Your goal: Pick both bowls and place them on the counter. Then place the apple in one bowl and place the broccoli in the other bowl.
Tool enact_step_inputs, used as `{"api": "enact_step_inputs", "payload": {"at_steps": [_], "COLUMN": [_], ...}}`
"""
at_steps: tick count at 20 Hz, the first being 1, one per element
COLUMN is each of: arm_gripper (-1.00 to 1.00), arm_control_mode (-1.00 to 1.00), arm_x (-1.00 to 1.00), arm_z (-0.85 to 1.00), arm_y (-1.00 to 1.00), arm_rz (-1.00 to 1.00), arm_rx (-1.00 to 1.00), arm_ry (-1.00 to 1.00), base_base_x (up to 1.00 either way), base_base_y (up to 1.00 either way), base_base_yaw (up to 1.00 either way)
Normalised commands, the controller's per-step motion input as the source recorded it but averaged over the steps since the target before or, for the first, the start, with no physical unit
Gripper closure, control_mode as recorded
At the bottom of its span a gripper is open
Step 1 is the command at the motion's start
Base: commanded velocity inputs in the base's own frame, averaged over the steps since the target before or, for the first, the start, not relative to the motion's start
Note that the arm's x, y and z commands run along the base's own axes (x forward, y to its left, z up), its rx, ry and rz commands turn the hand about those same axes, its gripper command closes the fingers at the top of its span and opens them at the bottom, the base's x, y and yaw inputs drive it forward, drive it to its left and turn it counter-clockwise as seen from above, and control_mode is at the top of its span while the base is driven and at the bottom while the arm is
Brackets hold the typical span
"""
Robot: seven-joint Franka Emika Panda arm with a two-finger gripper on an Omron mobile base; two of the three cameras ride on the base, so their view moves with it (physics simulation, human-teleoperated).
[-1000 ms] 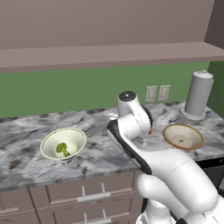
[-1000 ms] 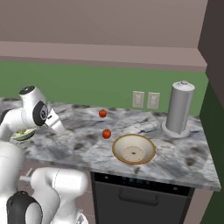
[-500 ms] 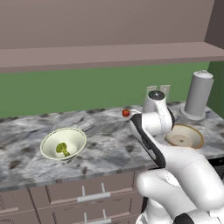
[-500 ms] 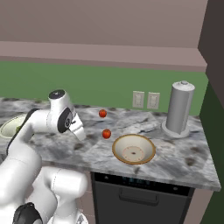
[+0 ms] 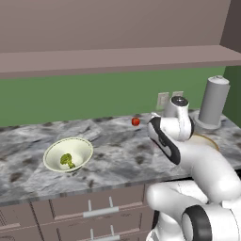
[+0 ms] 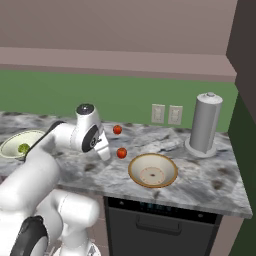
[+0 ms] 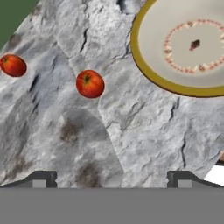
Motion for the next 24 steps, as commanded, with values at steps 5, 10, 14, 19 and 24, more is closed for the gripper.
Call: {"api": "enact_step_inputs", "payload": {"at_steps": [5, 10, 14, 19, 24], "arm_gripper": [-1.0, -1.0, -1.0, -1.0, -1.0], "arm_control_mode": [-1.0, -1.0, -1.0, -1.0, -1.0], "arm_x": [0.22, 0.2, 0.2, 0.28, 0.31], "arm_z": [-0.05, -0.09, -0.25, -0.28, -0.18], "arm_y": [-0.32, -0.27, -0.09, -0.01, -0.05], "arm_rz": [-0.1, -0.09, -0.08, -0.03, -0.01], "arm_rx": [0.05, 0.05, 0.01, 0.0, 0.03], "arm_ry": [0.0, 0.0, 0.0, 0.0, 0.0], "base_base_x": [0.0, 0.0, 0.0, 0.0, 0.0], "base_base_y": [0.0, 0.0, 0.0, 0.0, 0.0], "base_base_yaw": [0.0, 0.0, 0.0, 0.0, 0.0]}}
